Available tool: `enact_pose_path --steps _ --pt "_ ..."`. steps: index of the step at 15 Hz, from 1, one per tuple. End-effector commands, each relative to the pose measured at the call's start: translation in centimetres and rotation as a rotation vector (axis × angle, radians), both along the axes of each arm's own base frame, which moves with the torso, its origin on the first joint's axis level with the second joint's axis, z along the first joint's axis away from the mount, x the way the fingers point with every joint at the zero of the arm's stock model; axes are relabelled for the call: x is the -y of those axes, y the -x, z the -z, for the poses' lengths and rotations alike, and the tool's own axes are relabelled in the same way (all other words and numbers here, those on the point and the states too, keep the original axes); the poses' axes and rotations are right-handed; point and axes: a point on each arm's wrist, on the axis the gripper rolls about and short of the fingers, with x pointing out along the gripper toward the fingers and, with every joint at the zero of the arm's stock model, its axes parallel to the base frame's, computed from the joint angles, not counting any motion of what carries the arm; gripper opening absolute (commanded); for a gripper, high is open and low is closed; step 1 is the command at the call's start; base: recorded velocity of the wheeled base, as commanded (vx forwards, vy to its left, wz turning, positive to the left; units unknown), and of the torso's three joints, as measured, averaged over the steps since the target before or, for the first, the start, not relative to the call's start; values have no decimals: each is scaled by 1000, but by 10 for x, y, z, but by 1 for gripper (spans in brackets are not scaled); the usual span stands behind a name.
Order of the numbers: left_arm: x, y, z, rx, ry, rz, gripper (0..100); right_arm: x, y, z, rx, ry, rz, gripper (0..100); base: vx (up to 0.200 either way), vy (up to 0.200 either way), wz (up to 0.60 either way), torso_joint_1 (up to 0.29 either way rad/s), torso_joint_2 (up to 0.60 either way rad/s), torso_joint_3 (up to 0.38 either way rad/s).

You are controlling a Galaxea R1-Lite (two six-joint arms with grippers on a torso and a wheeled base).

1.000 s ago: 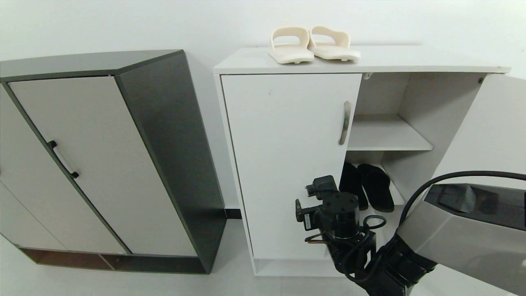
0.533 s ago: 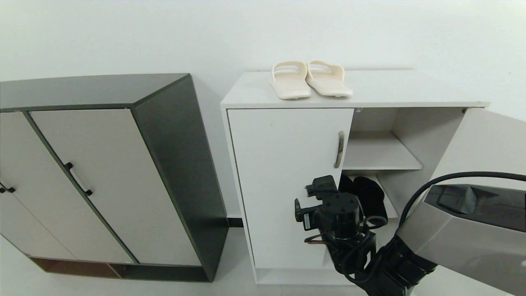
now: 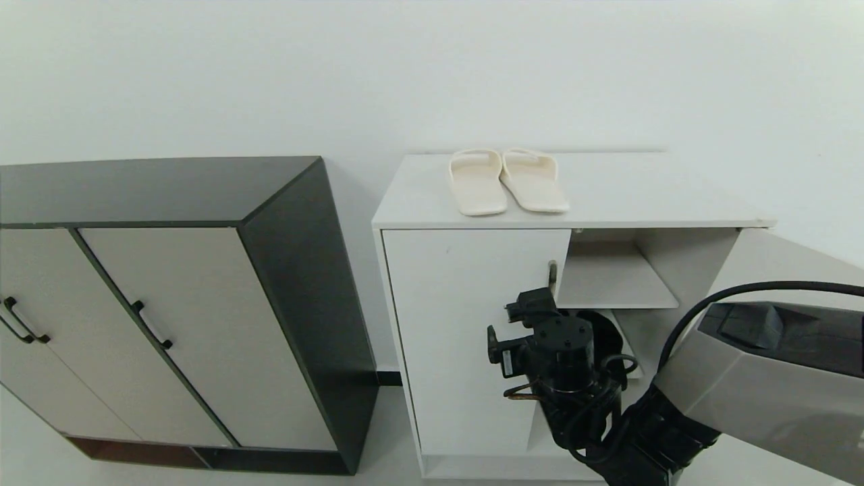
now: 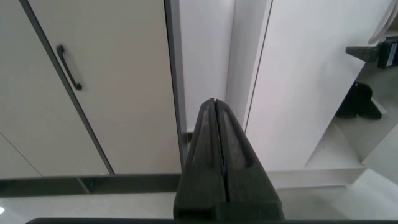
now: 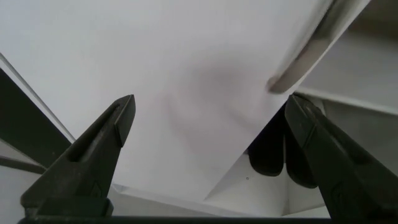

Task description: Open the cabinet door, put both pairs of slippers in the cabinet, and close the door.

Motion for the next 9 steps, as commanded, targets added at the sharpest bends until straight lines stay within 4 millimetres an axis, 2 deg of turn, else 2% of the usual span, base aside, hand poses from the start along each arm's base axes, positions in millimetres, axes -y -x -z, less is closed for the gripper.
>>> enact_pose_path --steps 1,9 --pt "0 0 0 0 0 0 0 2 -1 0 1 -1 4 100 0 0 0 188 -510 -310" --pt "0 0 0 0 0 0 0 1 -1 1 -4 1 -8 100 0 0 0 219 -532 -314"
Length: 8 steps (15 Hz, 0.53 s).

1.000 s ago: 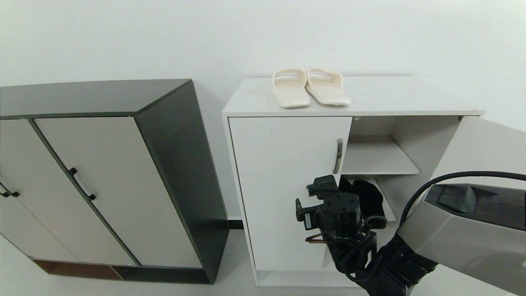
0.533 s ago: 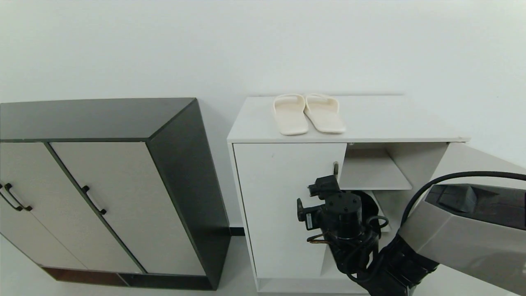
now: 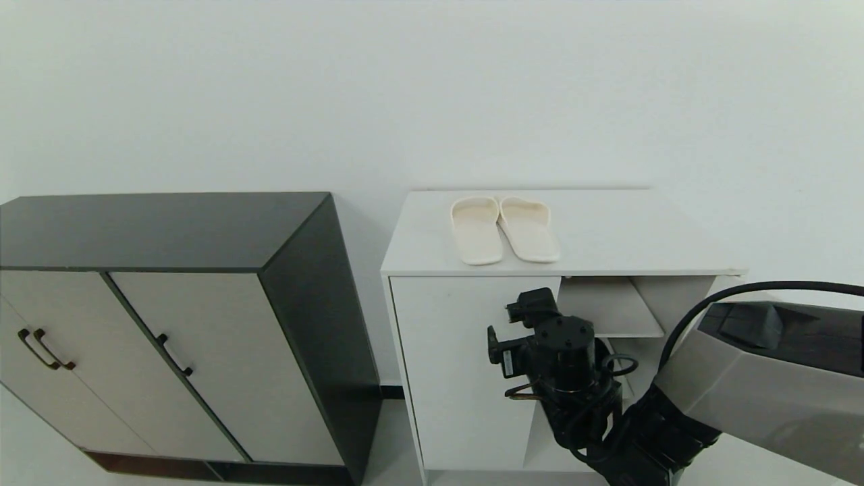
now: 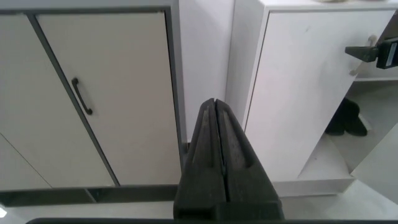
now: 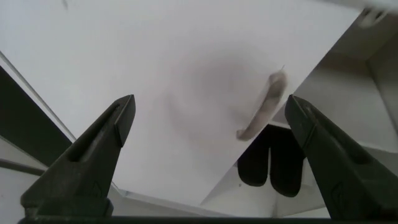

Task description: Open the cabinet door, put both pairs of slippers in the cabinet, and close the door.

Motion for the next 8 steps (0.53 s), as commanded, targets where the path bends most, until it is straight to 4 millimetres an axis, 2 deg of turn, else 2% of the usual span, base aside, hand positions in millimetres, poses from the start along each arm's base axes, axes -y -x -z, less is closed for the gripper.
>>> enact_pose_path --steps 1,5,8 --pt "0 0 0 0 0 0 0 0 0 1 -1 0 2 100 0 0 0 251 -583 -325" --pt "0 0 0 0 0 0 0 3 3 1 -8 6 0 100 0 0 0 260 -597 -329" --pt "0 0 0 0 0 0 0 6 4 4 -15 27 -1 100 0 0 0 220 -471 -258"
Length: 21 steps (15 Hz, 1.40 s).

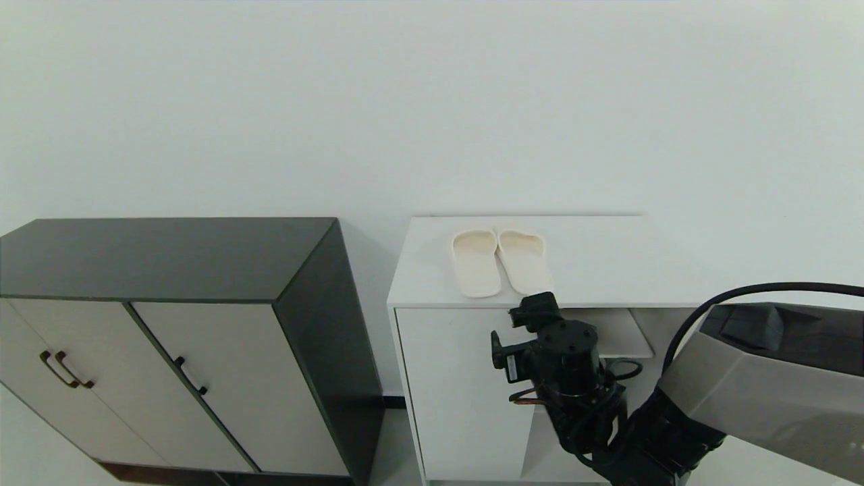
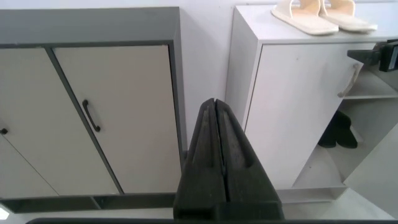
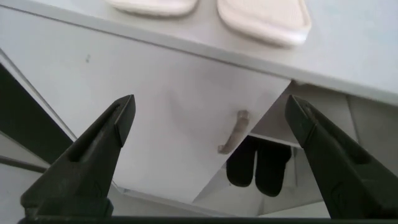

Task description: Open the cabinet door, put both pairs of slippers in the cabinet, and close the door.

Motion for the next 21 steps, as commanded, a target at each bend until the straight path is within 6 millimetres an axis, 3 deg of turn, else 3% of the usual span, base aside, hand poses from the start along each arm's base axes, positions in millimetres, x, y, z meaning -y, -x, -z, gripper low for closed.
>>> enact_pose_path --steps 1,3,6,8,11,14,21 --pt "0 0 0 0 0 0 0 3 -1 0 0 16 -13 100 0 0 0 178 -378 -198" --pt "0 0 0 0 0 0 0 9 3 -8 37 9 -68 100 0 0 0 41 -83 -46" --pt "0 0 0 0 -3 0 0 15 19 -53 58 43 -106 100 0 0 0 0 0 0" --pt "0 0 0 1 -21 -1 0 12 18 -92 -41 -49 -89 100 0 0 0 0 0 0" --pt "0 0 0 1 -23 -1 0 8 13 -119 -175 -156 14 100 0 0 0 0 0 0" --pt "0 0 0 -1 -23 -1 0 5 10 -116 -192 -152 36 100 0 0 0 0 0 0" --pt "0 0 0 1 -18 2 0 -8 -2 -89 -172 -140 82 100 29 0 0 0 0 1"
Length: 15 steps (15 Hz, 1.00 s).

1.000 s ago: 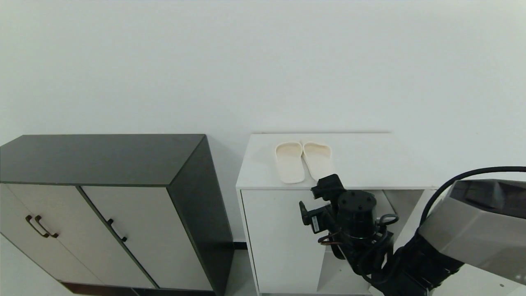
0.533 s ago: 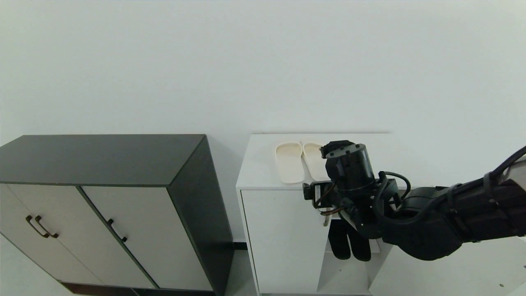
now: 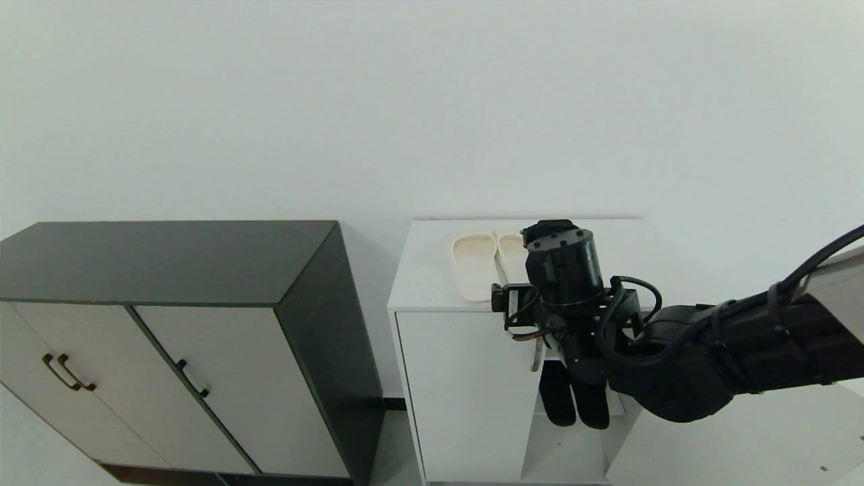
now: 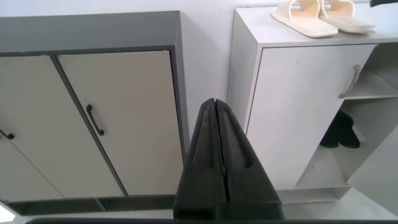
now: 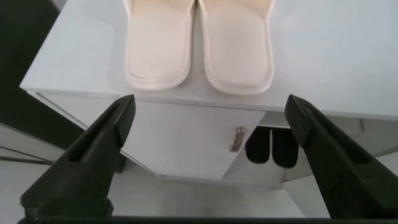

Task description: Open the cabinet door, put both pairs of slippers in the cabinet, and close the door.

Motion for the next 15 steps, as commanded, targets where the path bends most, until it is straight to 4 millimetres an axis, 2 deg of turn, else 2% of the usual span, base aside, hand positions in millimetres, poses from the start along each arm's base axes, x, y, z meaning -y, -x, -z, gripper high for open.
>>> enact_pose_path --steps 1,9,15 --pt "0 0 0 -1 -1 0 0 -4 -4 14 -20 21 1 100 200 0 0 -2 7 2" --pt "0 0 0 0 2 0 0 -7 -5 24 -23 15 -14 100 200 0 0 4 1 0" --pt "0 0 0 -1 2 -1 0 -19 -17 56 -26 7 -41 100 0 0 0 0 0 0"
